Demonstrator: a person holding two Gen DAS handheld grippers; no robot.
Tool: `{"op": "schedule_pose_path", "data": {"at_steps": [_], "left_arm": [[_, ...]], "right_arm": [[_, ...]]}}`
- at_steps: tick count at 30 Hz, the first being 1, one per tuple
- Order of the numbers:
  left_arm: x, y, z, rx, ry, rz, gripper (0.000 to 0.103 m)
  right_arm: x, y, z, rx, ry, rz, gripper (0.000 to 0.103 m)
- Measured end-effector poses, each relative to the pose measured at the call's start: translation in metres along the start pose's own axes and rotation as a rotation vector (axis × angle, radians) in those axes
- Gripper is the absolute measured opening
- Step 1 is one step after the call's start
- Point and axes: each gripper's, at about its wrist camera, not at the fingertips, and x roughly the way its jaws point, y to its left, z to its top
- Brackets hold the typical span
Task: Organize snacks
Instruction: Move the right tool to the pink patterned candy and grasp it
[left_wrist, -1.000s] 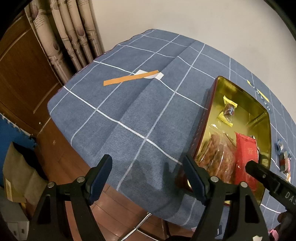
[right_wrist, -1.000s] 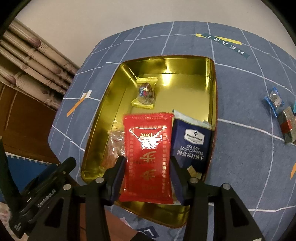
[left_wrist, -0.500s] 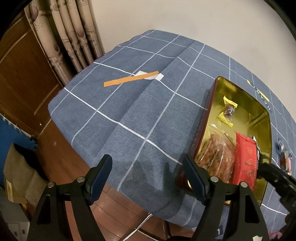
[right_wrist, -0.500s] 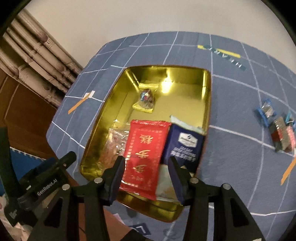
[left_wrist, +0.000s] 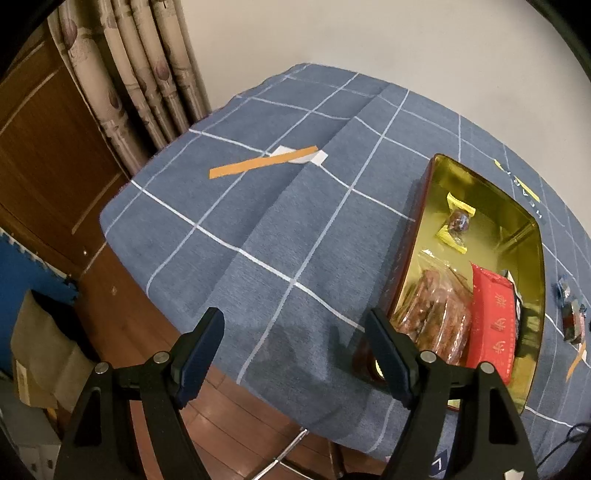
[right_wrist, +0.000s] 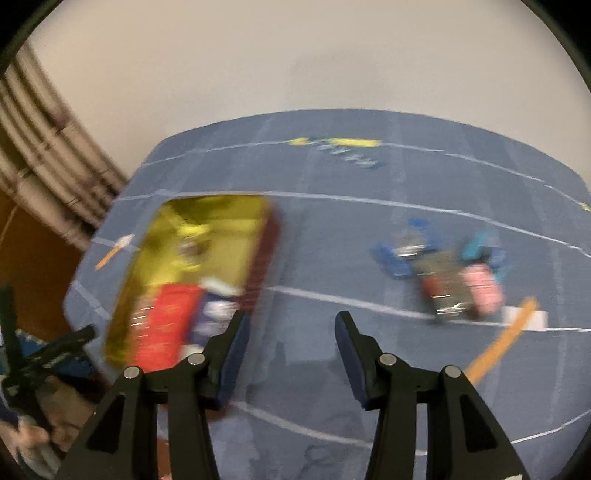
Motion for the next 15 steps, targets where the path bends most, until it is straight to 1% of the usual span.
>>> {"op": "schedule_pose_path", "data": {"at_steps": [1, 4, 7, 10, 15], "left_arm": [[0.0, -0.001, 0.001, 0.005, -0.007, 0.006, 0.076], [0.0, -0.005, 0.002, 0.02, -0.007, 0.016, 0.076], [0.003, -0.007, 0.002, 0.024, 0.007, 0.015, 0.076], [0.002, -0.011, 0.002, 0.034, 0.007, 0.034, 0.076], [-0.006, -0.021, 0.0, 0.055, 0.006, 0.039, 0.076]], "right_arm": [[-0.002, -0.017, 0.001, 0.003, -0.015, -0.014, 0.049], [-0.003, -0.063, 0.004, -0.004, -0.036, -0.094, 0.049], [0.001, -0.1, 0.003, 0.009, -0.016, -0.137, 0.049], [0.01, -0.121, -0.001, 0.007, 0.015, -0.12, 0.049], [0.027, -0.132, -0.008, -0.016, 0.04, -0.089, 0.049]]}}
